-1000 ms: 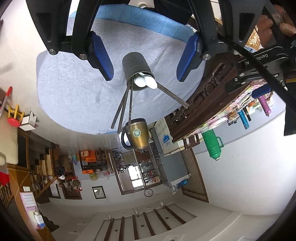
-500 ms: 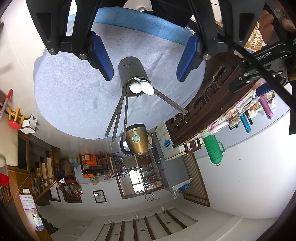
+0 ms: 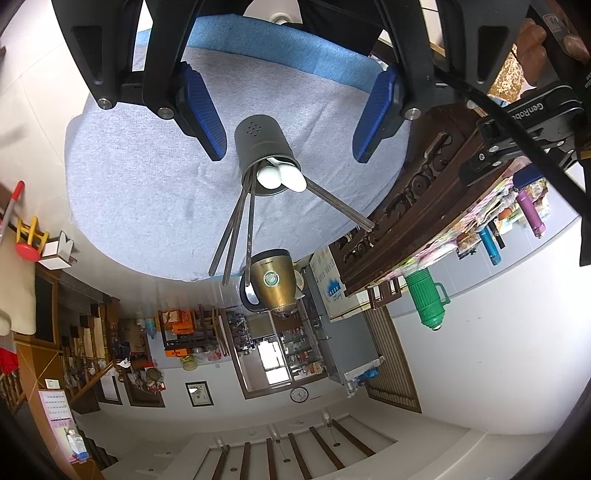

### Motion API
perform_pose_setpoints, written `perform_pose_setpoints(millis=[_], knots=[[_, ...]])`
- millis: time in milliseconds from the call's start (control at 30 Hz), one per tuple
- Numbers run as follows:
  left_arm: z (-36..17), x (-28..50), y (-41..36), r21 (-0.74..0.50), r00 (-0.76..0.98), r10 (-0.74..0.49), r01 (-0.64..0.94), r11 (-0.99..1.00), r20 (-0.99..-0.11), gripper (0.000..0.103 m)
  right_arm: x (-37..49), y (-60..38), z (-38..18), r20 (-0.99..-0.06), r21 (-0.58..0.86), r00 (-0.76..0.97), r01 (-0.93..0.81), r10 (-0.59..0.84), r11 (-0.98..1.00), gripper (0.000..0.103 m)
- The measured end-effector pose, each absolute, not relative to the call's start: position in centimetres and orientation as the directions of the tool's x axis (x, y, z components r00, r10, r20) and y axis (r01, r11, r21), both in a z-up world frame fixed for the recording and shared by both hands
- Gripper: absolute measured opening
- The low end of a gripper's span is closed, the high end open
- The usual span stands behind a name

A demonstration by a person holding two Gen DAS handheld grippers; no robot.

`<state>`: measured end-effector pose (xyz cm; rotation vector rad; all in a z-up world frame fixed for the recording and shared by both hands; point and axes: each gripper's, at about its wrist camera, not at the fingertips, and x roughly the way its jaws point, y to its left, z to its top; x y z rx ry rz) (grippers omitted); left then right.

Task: Organize utensils

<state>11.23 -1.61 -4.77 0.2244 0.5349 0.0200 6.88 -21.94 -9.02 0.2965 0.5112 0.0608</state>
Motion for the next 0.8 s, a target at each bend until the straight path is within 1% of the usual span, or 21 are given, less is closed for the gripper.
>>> perform_pose_setpoints(millis=[800], knots=[[-5.15,11.14,-1.45,0.216,0.855,0.09,0.027,0.976,-0.51,0.097,6.91,-21.86,-8.9,-0.476,0.295,0.87,0.016,0.132,0.955,0.074]])
